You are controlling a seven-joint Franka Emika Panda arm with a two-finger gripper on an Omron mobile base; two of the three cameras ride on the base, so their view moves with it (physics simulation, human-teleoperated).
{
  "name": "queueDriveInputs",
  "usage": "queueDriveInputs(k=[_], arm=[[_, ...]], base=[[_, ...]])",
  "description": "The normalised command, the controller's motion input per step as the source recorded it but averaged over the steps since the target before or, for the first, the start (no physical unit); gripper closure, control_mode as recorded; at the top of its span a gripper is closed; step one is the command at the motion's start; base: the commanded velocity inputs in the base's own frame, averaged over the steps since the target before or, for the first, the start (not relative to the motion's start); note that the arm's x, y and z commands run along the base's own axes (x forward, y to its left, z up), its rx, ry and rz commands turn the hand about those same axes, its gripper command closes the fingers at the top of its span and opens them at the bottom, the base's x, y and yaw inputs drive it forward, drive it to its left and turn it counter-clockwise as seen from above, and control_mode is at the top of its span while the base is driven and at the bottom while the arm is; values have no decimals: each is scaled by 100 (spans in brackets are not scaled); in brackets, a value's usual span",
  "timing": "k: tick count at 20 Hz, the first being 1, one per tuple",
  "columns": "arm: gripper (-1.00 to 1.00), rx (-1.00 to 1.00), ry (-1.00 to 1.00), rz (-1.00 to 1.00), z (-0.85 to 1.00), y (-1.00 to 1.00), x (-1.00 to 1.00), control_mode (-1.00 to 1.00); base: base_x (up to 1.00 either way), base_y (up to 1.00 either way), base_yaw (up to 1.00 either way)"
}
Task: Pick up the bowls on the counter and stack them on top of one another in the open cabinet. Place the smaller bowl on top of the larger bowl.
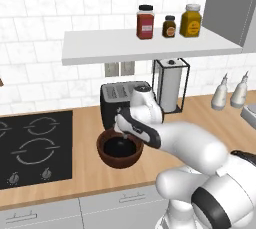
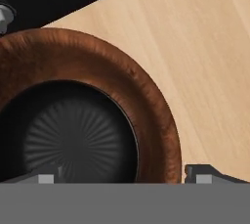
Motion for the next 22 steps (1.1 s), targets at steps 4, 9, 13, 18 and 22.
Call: queueDriveInputs(k=[4, 9, 13, 18, 22], arm=[[-100, 0, 0, 1, -2, -17, 0, -100], [-100, 0, 0, 0, -24, 0, 0, -100], [-100, 0, 0, 0, -30, 0, 0, -100], [-100, 0, 0, 0, -25, 0, 0, -100], [-100, 0, 0, 1, -26, 0, 0, -100]], base=[[0, 0, 0], [0, 0, 0], [0, 0, 0], [0, 0, 0], [0, 0, 0]])
